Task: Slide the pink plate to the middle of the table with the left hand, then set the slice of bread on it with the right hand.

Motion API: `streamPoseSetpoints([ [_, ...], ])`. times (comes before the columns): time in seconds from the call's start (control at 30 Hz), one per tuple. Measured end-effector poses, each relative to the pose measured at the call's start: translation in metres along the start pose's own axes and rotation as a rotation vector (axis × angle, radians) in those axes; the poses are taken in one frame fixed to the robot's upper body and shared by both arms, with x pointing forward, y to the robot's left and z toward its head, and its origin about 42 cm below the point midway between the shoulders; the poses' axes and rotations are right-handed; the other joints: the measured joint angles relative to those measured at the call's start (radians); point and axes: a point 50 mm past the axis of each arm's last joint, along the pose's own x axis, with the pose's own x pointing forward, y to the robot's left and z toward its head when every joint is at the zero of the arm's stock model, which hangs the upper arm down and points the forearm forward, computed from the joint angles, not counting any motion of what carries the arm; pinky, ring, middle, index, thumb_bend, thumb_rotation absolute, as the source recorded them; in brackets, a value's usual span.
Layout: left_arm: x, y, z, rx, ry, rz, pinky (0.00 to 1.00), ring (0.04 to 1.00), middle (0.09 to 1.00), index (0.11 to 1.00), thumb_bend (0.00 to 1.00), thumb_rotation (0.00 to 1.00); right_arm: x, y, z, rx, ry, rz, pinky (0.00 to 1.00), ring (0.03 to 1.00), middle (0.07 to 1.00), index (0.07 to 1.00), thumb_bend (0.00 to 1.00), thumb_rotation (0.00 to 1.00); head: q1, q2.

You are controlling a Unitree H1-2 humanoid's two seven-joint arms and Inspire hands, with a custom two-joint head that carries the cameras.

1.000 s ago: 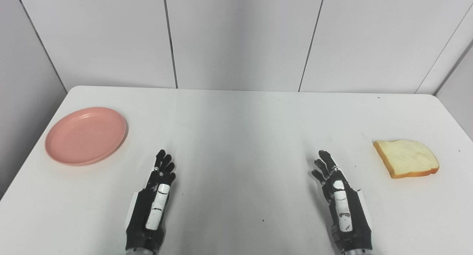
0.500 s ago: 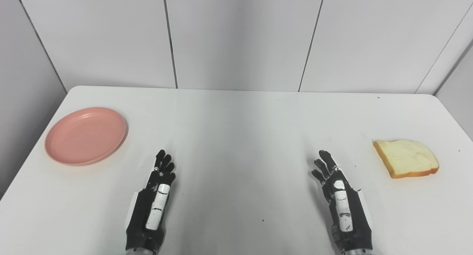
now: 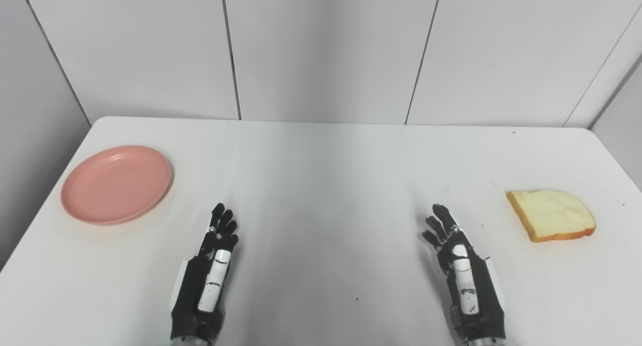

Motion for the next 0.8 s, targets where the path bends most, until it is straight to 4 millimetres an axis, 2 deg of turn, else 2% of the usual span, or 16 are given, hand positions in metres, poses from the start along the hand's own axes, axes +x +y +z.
streamPoseSetpoints([
  [0.33,0.0,-0.003,-0.002,0.002,0.006,-0.006,0.99,0.984,0.992,0.971,0.73,0.81,0.0,-0.001,-0.002,0.009,0.005,0.0,0.91,0.922,0.947,0.886,0.79,0.94,0.023,-0.017],
  [0.8,0.002,-0.016,-0.013,0.04,0.002,-0.011,0.97,0.979,0.985,0.978,0.67,0.83,0.001,-0.005,-0.004,0.042,0.0,0.009,0.94,0.938,0.967,0.911,0.76,0.97,0.149,-0.095],
])
